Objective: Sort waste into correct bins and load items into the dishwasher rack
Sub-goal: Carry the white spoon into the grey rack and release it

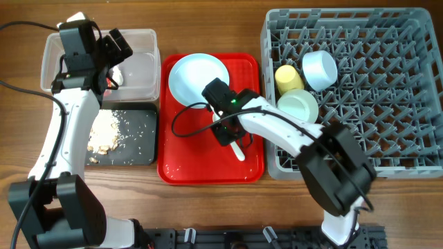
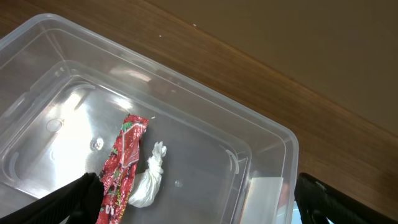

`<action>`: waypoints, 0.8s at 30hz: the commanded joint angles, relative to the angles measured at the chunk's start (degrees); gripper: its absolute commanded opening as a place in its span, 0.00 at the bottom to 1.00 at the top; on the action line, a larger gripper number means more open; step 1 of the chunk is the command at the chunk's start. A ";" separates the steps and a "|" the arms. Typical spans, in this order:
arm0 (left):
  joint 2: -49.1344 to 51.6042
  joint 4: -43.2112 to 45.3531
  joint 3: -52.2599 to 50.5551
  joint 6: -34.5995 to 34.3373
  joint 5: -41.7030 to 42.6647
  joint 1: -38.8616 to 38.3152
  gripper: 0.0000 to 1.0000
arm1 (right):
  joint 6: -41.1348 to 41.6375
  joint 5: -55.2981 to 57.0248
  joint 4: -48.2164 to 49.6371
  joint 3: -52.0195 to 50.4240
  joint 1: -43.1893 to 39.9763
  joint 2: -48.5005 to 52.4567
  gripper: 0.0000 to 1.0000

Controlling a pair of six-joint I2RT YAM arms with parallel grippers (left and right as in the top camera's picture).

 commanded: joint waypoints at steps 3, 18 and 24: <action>-0.28 0.13 0.17 -0.31 -0.13 0.17 1.00 | -2.29 -0.74 -6.54 0.83 -3.37 -18.18 0.04; -0.26 0.13 0.20 -0.31 -0.13 0.17 1.00 | -0.79 8.00 -24.22 -1.25 -37.00 -26.95 0.12; -0.28 0.13 0.20 -0.31 -0.13 0.17 1.00 | -0.81 12.59 -23.80 -1.25 -37.00 -26.95 0.36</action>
